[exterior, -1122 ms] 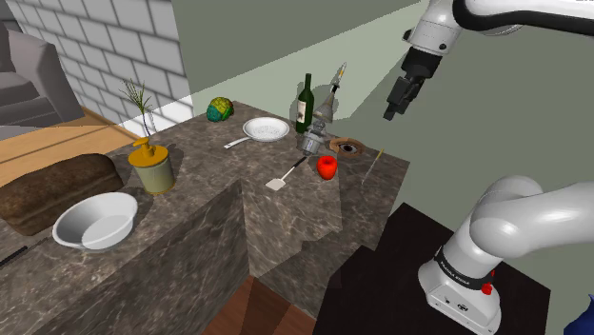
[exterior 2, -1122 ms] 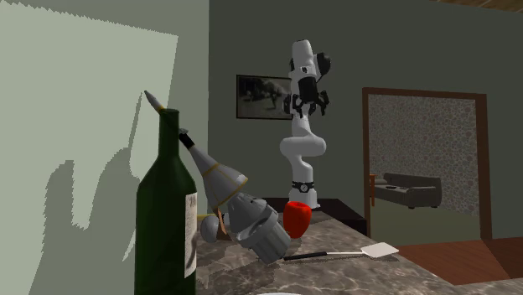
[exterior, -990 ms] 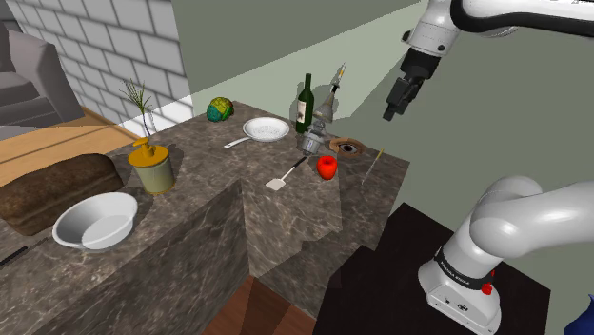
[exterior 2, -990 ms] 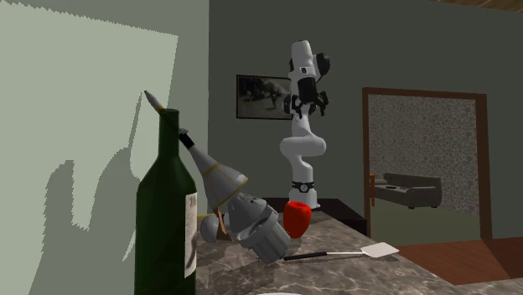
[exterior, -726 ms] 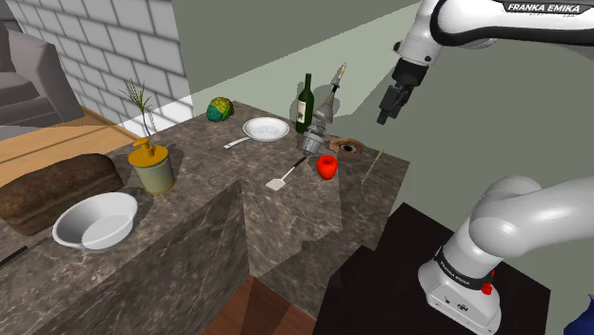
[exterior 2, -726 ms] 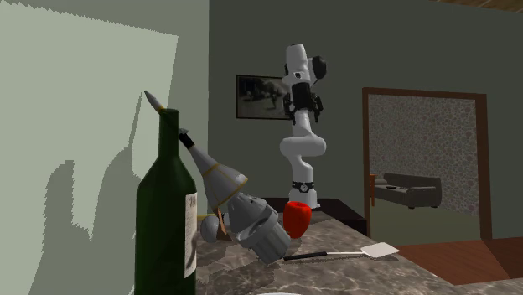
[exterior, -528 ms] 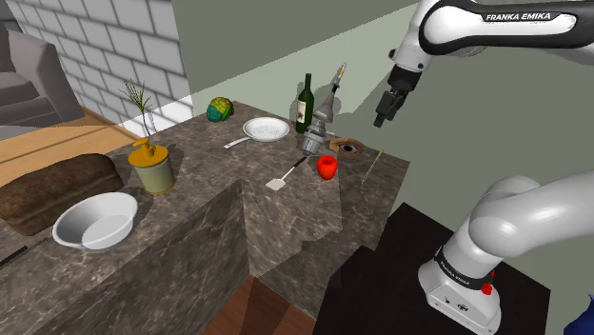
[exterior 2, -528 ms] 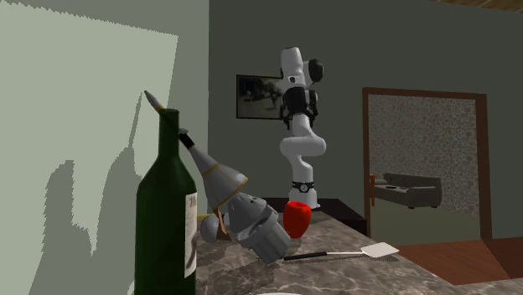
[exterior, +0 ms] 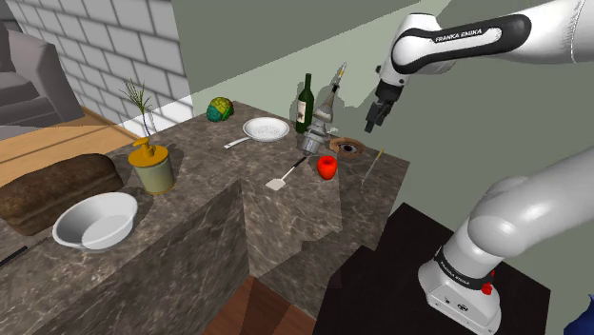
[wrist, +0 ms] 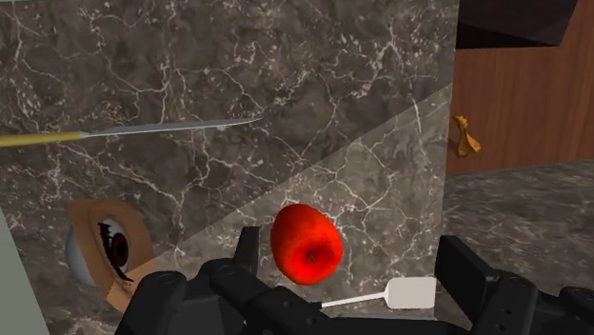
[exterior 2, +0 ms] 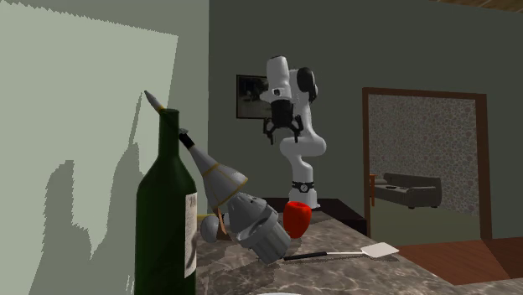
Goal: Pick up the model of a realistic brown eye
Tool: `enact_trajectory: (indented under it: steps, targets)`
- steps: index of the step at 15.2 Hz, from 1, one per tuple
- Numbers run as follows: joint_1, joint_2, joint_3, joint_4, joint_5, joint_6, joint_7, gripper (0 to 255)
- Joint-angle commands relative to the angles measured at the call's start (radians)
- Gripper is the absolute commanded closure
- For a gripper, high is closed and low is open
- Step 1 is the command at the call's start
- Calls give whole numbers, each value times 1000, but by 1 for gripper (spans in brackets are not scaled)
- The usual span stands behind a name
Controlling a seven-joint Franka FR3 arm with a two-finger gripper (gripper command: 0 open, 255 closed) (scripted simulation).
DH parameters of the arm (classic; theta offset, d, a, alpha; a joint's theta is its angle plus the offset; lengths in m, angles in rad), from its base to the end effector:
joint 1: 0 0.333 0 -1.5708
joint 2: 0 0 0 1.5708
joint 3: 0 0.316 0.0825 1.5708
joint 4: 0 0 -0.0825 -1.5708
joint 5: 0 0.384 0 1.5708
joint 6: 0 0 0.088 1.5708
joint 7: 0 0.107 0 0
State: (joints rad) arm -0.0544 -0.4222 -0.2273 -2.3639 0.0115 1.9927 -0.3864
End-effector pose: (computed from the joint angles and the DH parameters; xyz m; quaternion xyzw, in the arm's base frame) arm 0.4103 -0.1241 0.4857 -0.9967 -0.0587 -0.0359 0.0423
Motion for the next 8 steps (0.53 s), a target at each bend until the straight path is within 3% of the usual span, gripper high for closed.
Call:
enact_trajectory:
  steps: [1,8]
  targets:
    - [-2,68,-23,24,0,41,-36,0]
    - [-12,323,-94,140,40,162,-168,0]
